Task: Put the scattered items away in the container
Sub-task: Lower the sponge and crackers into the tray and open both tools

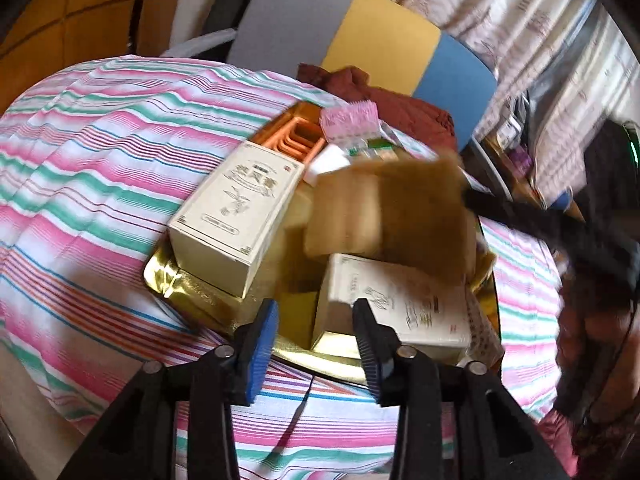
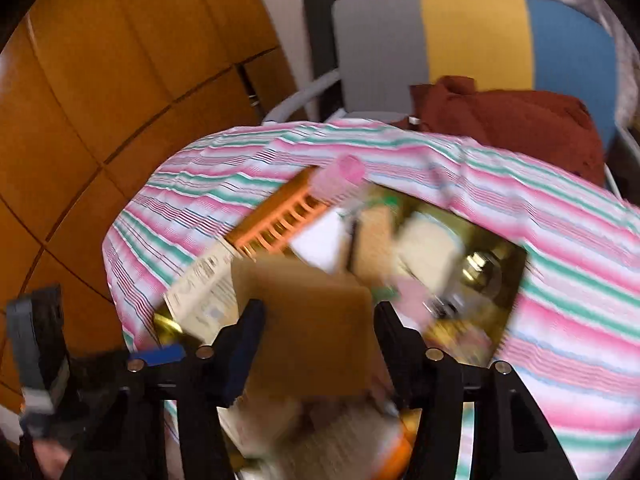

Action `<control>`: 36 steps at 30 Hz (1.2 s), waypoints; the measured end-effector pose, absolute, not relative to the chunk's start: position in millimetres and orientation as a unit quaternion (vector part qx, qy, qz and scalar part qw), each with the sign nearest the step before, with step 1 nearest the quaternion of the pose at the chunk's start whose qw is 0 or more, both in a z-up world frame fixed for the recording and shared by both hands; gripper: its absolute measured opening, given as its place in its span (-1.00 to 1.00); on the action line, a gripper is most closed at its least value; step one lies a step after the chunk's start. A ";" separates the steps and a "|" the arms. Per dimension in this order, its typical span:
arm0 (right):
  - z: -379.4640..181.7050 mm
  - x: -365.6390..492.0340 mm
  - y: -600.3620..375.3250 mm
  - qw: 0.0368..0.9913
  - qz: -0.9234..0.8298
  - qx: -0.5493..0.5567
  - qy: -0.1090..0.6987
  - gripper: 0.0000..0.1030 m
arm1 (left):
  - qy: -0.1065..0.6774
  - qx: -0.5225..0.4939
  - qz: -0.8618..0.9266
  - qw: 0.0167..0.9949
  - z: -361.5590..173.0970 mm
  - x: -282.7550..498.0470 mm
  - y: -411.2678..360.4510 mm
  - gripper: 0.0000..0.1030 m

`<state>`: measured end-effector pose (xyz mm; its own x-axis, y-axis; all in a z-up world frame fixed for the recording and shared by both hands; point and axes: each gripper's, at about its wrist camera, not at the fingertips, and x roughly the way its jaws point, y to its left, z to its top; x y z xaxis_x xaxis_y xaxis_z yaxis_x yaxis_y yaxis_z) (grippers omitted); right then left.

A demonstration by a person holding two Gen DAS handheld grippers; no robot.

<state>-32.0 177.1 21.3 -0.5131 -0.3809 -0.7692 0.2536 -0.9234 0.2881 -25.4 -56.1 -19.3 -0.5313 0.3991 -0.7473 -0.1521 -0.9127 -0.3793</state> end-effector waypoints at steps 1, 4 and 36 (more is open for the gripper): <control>12.8 -27.4 181.1 0.192 -0.857 0.471 -0.081 0.02 | -0.140 -0.449 0.867 0.163 -17.0 -25.1 -56.0 -0.18; -7.2 -28.1 181.7 0.207 -0.839 0.485 -0.132 0.02 | -0.145 -0.432 0.875 0.164 -7.6 -19.7 -49.8 -0.15; -12.3 -21.3 154.6 0.205 -0.842 0.493 -0.075 0.06 | -0.120 -0.451 0.873 0.139 -20.8 -23.1 -34.3 -0.05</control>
